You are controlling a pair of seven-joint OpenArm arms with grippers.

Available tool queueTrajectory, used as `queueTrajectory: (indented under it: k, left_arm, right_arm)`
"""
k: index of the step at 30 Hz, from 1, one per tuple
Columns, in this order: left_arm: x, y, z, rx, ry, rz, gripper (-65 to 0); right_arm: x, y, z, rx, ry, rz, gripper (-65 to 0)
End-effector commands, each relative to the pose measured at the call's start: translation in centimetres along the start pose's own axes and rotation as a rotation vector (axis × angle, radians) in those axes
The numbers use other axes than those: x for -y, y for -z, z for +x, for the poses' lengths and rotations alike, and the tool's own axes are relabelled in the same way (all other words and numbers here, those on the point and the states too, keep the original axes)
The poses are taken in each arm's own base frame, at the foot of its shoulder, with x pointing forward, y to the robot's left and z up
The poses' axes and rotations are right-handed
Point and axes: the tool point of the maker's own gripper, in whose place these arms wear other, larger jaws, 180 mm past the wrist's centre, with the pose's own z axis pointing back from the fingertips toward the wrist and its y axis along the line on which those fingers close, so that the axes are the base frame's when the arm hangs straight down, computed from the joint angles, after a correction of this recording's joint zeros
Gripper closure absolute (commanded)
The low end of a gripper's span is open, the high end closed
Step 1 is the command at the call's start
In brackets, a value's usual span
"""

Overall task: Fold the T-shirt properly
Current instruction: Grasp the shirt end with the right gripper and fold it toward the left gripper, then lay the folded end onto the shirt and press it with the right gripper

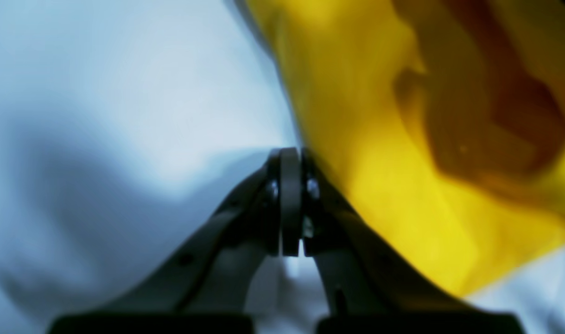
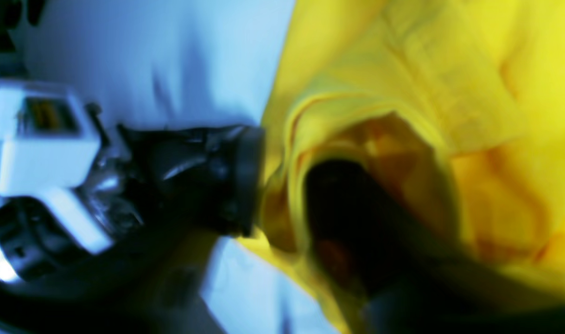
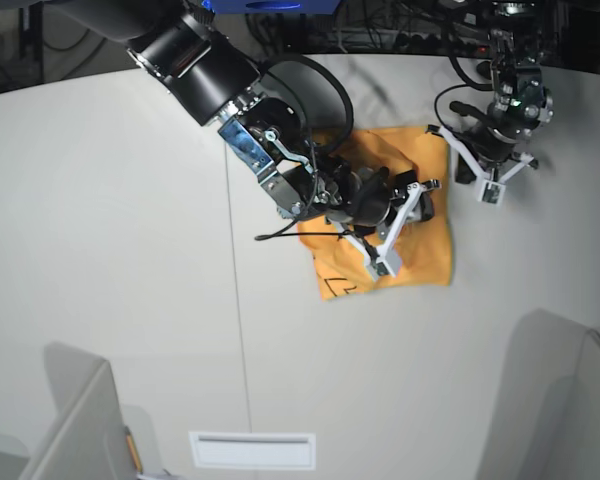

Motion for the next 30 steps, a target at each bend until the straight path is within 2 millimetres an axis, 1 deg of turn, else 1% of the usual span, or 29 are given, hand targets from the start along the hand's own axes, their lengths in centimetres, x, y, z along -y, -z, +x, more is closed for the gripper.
queueTrajectory:
  k: [1, 2, 3, 4, 7, 9, 11, 12, 15, 17, 19, 21, 22, 23, 24, 25, 26, 27, 28, 29, 30]
  left_arm:
    - [-2.6, -1.0, 1.7, 0.053, 0.004, 0.07, 0.0]
    - [-4.1, -1.5, 1.9, 0.063, -0.008, 0.107, 0.0]
    - [-5.4, -2.1, 1.7, 0.061, -0.023, 0.142, 0.0]
    - [-6.9, -2.6, 1.4, 0.046, -0.04, 0.178, 0.0]
    - [-11.3, -4.7, 0.3, 0.007, -0.106, 0.292, 0.0]
    - [-13.0, -5.9, 0.0, 0.001, -0.112, 0.319, 0.0]
    - [-14.2, -6.7, -0.2, 0.0, -0.12, 0.337, 0.0]
    - [-14.8, -7.1, -0.7, -0.012, -0.126, 0.348, 0.0]
    - [-15.5, -7.6, -1.1, -0.02, -0.136, 0.36, 0.0]
    - [-15.6, -7.5, -0.8, -0.012, -0.137, 0.36, 0.0]
    - [-15.7, -7.2, -1.3, -0.023, -0.152, 0.356, 0.0]
    - [-15.7, -6.8, -2.1, -0.039, -0.169, 0.35, 0.0]
    - [-15.7, -6.8, -2.2, -0.041, -0.172, 0.349, 0.0]
    - [-15.7, -6.8, -2.2, -0.041, -0.172, 0.349, 0.0]
    - [-15.7, -6.8, -2.1, -0.039, -0.171, 0.349, 0.0]
    - [-15.7, -6.7, -2.2, -0.042, -0.173, 0.349, 0.0]
    - [-15.8, -6.7, -2.3, -0.042, -0.175, 0.349, 0.0]
    - [-16.2, -7.1, -2.6, -0.043, -0.186, 0.363, 0.0]
    - [-16.7, -7.5, -2.7, -0.04, -0.195, 0.378, 0.0]
    - [-17.2, -7.9, -2.8, -0.037, -0.207, 0.392, 0.0]
    - [-17.4, -8.1, -3.0, -0.035, -0.214, 0.402, 0.0]
  right_arm:
    - [-1.4, -0.3, 1.7, 0.044, -0.015, 0.038, -33.2]
    - [-1.4, -0.3, 1.6, 0.044, -0.014, 0.038, -37.4]
    - [-1.4, -0.3, 1.7, 0.045, -0.014, 0.04, -40.1]
    - [-1.4, -0.3, 1.7, 0.045, -0.014, 0.04, -41.4]
    - [-1.4, -0.1, 1.4, 0.037, -0.01, 0.039, -41.1]
    - [-1.8, -0.1, 1.2, 0.031, -0.026, 0.044, -41.1]
    - [-3.0, 0.1, 1.0, 0.026, -0.078, 0.06, -41.1]
    - [-3.8, 0.3, 0.8, 0.023, -0.111, 0.072, -41.1]
    - [-5.6, 0.6, 0.1, 0.014, -0.195, 0.095, -41.1]
    - [-7.2, 0.3, 0.0, 0.021, -0.244, 0.125, -41.1]
    - [-8.8, -0.7, 1.1, 0.057, -0.281, 0.161, -41.1]
    - [-10.2, -2.3, 2.1, 0.102, -0.314, 0.196, -41.1]
    - [-9.9, -3.3, 2.1, 0.101, -0.337, 0.194, -41.1]
    - [-9.4, -4.4, 2.7, 0.117, -0.344, 0.189, -41.0]
    - [-8.6, -5.5, 3.4, 0.136, -0.338, 0.176, -41.0]
    - [-7.2, -6.7, 4.4, 0.163, -0.316, 0.153, -40.8]
    - [-5.9, -7.6, 4.6, 0.176, -0.282, 0.132, -38.7]
    - [-4.3, -8.6, 5.0, 0.198, -0.24, 0.105, -33.2]
    - [-2.7, -9.5, 5.5, 0.217, -0.199, 0.076, -24.9]
    - [-1.4, -10.2, 5.6, 0.228, -0.161, 0.052, -13.7]
    - [0.0, -10.8, 5.6, 0.233, -0.125, 0.028, 0.0]
